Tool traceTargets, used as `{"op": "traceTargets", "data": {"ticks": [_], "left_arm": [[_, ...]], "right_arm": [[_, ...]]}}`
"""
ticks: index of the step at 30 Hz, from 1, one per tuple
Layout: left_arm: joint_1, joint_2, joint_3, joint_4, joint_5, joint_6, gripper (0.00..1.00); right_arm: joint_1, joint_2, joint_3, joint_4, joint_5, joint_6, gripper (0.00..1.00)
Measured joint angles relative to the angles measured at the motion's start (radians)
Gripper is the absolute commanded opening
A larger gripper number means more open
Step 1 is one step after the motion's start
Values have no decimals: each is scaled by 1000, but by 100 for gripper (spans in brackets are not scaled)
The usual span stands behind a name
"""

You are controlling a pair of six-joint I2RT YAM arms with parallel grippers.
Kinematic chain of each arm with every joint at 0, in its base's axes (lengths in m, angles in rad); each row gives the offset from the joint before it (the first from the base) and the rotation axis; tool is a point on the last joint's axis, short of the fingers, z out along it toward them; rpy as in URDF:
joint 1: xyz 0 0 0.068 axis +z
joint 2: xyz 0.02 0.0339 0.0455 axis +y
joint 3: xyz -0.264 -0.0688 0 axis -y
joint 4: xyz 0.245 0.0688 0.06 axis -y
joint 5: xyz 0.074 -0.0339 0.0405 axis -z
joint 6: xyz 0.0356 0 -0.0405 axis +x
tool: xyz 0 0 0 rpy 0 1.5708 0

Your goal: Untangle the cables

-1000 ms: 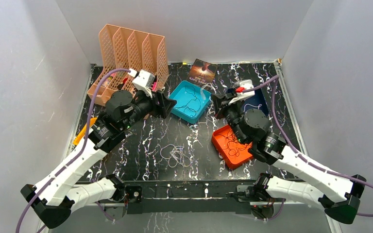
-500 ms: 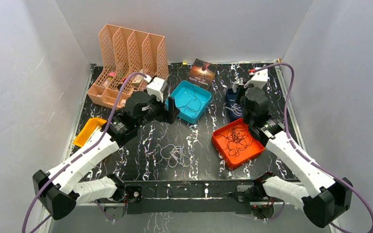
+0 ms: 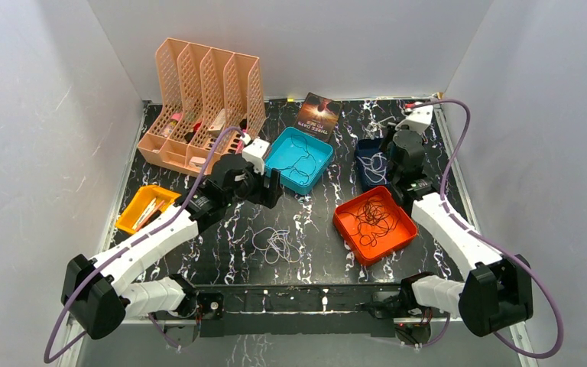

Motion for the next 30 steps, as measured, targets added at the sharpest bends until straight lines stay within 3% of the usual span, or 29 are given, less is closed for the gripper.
{"op": "traceTargets", "data": {"ticks": [13, 30], "left_arm": [[7, 0, -68, 67, 39, 3, 77], [7, 0, -68, 69, 42, 3, 77]], "right_arm": [[-119, 56, -181, 312, -41, 23, 0], [-123, 25, -302, 275, -64, 156, 0]]}}
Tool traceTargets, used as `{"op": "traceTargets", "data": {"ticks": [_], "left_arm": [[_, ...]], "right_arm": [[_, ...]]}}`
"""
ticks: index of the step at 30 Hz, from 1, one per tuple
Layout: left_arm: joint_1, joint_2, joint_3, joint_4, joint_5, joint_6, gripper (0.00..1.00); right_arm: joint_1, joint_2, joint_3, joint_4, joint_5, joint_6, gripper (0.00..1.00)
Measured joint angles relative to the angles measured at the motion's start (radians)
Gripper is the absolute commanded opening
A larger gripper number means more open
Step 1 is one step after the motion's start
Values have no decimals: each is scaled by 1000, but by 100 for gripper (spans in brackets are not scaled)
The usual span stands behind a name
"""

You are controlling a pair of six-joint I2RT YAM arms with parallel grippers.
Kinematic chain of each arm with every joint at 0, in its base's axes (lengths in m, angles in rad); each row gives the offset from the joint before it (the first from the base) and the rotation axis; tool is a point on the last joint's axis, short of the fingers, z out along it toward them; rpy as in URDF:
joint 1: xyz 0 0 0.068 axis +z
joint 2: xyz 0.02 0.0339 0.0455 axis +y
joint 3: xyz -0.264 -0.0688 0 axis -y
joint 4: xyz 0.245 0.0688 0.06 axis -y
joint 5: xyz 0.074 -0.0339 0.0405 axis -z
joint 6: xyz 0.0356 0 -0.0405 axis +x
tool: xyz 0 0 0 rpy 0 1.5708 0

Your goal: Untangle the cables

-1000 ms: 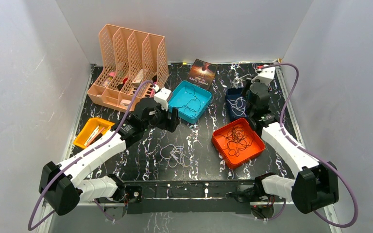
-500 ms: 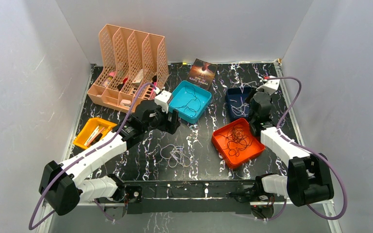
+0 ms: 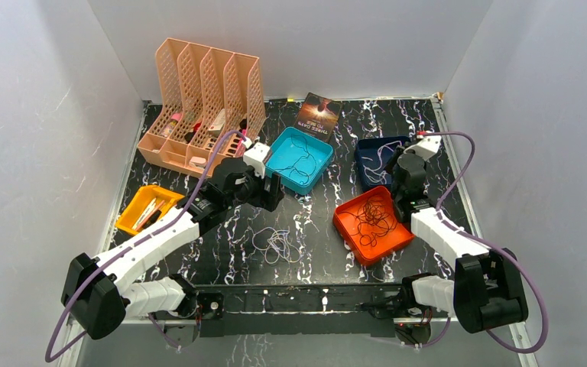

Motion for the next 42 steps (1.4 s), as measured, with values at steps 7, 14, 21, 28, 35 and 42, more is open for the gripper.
{"op": "traceTargets", "data": {"ticks": [7, 14, 21, 28, 35, 42], "left_arm": [[0, 0, 0, 0, 0, 0, 77], [0, 0, 0, -1, -1, 4, 77], [0, -2, 0, -1, -2, 7, 77], [0, -2, 0, -1, -1, 7, 77], [0, -2, 0, -2, -3, 7, 77], [0, -2, 0, -2, -5, 7, 77]], "right_arm": [[-1, 37, 3, -28, -15, 35, 0], [-22, 175, 33, -24, -126, 58, 0], [-68, 242, 58, -23, -182, 88, 0], [-93, 362, 167, -60, -147, 70, 0], [-94, 484, 239, -107, -134, 23, 1], [-94, 540, 262, -127, -141, -9, 7]]}}
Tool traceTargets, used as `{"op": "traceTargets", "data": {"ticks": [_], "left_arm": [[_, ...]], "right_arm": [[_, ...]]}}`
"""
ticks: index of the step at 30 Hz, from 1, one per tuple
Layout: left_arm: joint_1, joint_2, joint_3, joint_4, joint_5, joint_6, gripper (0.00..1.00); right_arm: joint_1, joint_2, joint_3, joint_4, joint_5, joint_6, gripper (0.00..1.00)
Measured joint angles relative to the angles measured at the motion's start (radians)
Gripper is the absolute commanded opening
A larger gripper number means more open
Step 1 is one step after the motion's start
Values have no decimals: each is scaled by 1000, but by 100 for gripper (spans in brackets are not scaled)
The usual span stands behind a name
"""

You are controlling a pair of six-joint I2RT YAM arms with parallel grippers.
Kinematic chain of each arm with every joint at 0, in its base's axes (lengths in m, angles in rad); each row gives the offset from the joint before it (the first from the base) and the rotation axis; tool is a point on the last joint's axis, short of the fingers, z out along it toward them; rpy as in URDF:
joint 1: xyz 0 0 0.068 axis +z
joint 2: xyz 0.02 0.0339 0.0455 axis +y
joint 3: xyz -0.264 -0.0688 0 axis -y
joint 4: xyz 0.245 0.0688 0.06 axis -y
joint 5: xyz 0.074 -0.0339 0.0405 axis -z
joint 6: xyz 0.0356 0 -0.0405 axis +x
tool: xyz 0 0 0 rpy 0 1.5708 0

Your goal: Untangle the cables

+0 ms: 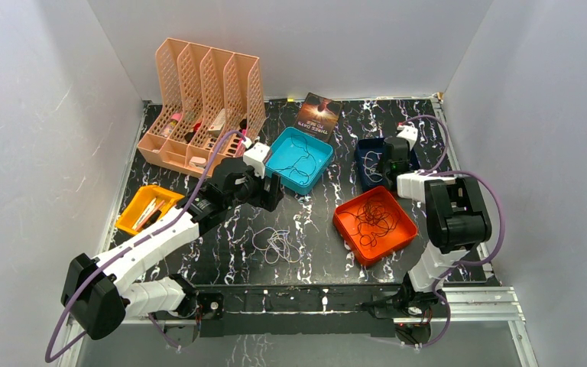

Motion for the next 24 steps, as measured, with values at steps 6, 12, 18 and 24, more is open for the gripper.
{"op": "traceTargets", "data": {"ticks": [6, 12, 18, 24], "left_arm": [[0, 0, 0, 0, -4, 0, 77], [0, 0, 0, 0, -7, 0, 77], [1, 0, 0, 0, -8, 0, 77], [1, 0, 0, 0, -8, -3, 77]], "right_arm": [[0, -1, 12, -9, 0, -27, 22], [0, -42, 16, -43, 10, -51, 39], [0, -129, 15, -51, 32, -56, 50], [0, -202, 16, -80, 37, -52, 51]]}}
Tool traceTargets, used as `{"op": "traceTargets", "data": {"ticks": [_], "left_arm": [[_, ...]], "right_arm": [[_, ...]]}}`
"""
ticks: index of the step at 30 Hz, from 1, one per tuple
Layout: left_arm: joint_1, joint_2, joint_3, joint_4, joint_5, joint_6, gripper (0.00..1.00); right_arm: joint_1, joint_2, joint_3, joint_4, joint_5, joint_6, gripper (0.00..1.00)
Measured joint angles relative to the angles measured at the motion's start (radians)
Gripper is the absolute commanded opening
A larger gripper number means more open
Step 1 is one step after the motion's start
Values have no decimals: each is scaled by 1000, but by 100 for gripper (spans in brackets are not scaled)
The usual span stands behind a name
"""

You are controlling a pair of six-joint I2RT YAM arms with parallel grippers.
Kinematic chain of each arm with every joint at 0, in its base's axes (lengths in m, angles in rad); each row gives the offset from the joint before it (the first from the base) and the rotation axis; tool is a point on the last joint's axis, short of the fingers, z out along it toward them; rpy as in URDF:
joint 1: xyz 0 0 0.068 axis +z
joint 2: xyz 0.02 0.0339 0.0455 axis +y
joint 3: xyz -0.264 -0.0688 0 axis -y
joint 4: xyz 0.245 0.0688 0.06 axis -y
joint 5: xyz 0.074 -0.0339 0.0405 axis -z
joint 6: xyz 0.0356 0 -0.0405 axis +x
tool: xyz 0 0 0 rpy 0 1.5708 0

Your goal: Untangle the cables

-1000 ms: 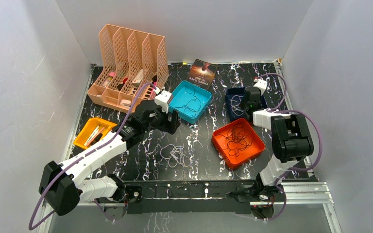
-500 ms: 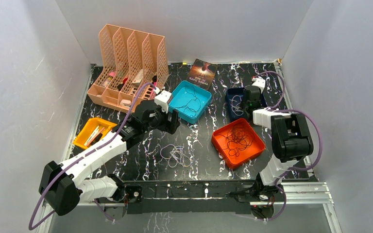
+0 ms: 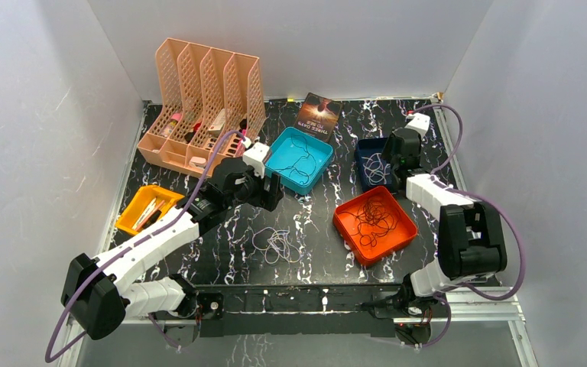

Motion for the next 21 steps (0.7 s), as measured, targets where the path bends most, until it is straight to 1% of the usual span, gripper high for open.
{"op": "traceTargets", "data": {"ticks": [7, 12, 14, 21], "left_arm": [[1, -1, -2, -8, -6, -20, 77], [3, -17, -27, -12, -7, -47, 77], [4, -19, -33, -18, -7, -58, 77], [6, -19, -33, -27, -6, -80, 77]], "right_arm": [[0, -89, 0, -105, 2, 30, 52], [0, -135, 0, -162, 2, 58, 44], [0, -137, 0, -178, -8, 69, 40], [0, -130, 0, -245, -71, 112, 30]]}}
